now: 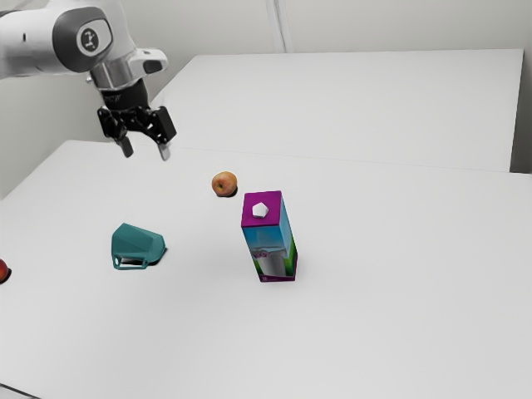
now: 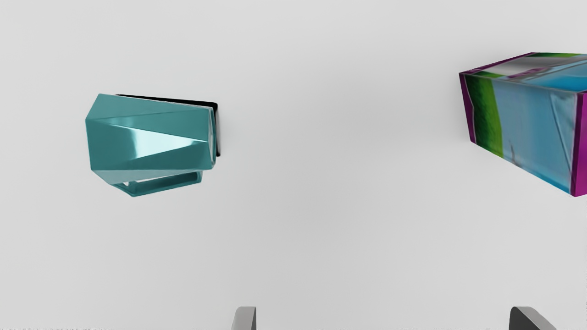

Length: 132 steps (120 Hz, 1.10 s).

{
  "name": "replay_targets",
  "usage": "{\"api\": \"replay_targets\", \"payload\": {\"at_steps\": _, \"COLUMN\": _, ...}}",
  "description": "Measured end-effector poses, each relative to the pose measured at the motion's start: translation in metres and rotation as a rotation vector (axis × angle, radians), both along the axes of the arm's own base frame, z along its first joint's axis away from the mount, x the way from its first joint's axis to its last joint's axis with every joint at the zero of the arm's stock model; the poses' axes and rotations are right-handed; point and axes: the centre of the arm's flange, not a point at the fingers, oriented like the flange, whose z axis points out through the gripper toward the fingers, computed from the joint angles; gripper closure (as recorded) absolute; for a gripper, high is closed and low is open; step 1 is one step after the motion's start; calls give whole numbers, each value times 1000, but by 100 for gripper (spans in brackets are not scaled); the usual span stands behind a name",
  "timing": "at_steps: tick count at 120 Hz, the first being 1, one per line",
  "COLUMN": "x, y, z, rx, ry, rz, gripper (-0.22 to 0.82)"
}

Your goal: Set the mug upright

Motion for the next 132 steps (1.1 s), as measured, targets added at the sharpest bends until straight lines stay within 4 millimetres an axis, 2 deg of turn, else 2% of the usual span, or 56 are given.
{"api": "replay_targets", "payload": {"at_steps": 18, "x": -6, "y": 8, "z": -33, "rx": -57, "ry": 16, "rz": -16, "gripper": 0}}
{"api": "replay_targets", "payload": {"at_steps": 30, "x": -9, "y": 23, "z": -57, "rx": -113, "ry": 18, "rz": -16, "gripper": 0}}
{"api": "replay_targets", "payload": {"at_steps": 74, "x": -27, "y": 144, "z": -138, "rx": -380, "ry": -52, "rz": 103, "gripper": 0}}
{"api": "replay_targets", "payload": {"at_steps": 86, "x": -36, "y": 176, "z": -151, "rx": -422, "ry": -81, "rz": 119, "gripper": 0}}
{"api": "replay_targets", "payload": {"at_steps": 94, "x": -39, "y": 190, "z": -161, "rx": -449, "ry": -95, "rz": 114, "gripper": 0}}
{"api": "replay_targets", "payload": {"at_steps": 109, "x": -36, "y": 205, "z": -183, "rx": -505, "ry": -115, "rz": 80, "gripper": 0}}
{"api": "replay_targets", "payload": {"at_steps": 132, "x": -38, "y": 247, "z": -209, "rx": -561, "ry": -159, "rz": 54, "gripper": 0}}
